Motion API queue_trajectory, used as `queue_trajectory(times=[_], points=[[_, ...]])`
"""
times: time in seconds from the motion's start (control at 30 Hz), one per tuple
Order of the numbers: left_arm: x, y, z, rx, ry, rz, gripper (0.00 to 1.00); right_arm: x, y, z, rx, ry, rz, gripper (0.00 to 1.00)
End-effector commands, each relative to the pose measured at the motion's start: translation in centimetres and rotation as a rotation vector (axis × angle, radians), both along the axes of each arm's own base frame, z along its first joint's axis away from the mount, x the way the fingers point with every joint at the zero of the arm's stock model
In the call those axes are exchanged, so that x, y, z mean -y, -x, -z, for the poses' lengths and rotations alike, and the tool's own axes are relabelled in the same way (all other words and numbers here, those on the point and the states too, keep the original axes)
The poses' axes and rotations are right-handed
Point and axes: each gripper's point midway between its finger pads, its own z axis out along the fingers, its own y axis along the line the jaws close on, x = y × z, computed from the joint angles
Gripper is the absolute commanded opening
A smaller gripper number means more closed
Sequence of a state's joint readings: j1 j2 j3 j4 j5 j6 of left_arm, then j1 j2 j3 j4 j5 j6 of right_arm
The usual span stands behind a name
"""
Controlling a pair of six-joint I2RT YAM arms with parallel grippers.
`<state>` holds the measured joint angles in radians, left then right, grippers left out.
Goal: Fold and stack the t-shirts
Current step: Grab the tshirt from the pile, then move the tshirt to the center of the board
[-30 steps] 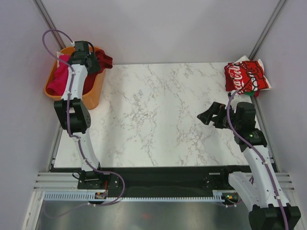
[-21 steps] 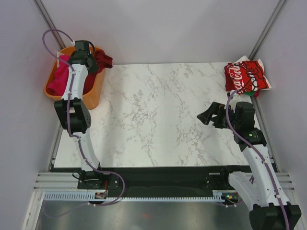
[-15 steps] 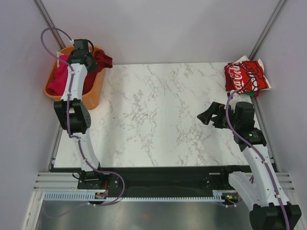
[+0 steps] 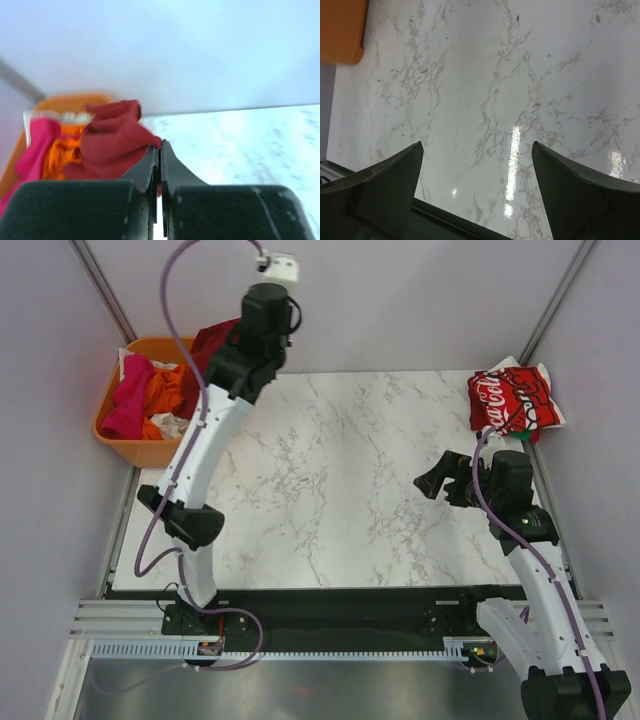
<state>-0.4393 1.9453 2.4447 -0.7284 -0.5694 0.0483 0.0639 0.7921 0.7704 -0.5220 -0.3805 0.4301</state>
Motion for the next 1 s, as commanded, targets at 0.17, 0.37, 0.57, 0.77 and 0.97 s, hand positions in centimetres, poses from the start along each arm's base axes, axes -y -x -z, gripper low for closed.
queue_trajectory(times=[0.17,0.37,0.57,0.77,0.97], points=[[14.1,10.3,-6.6,0.171,-0.260,0.171,0.02,3.1,0.5,-2.6,0.049,0.110,0.153,0.98],[23.8,12.7,5.6,-0.072,-0.307,0.474,0.06,3.5,1.1,-2.6,0.025,0.104,0.188,0.98],[29.3,15.3,18.3,-0.456,-0.135,0.738,0.02,4.3,1.9,-2.3,0.014,0.136,0.212,0.98],[34.1,16.2,21.6,-0.552,-0.015,0.855,0.02,2.7,2.7,-1.8,0.027,0.056,0.157,0.98],[36.1,14.0,26.2,-0.678,0.156,0.885,0.02,0.1,3.3,-0.6,0.044,-0.081,0.062,0.98]])
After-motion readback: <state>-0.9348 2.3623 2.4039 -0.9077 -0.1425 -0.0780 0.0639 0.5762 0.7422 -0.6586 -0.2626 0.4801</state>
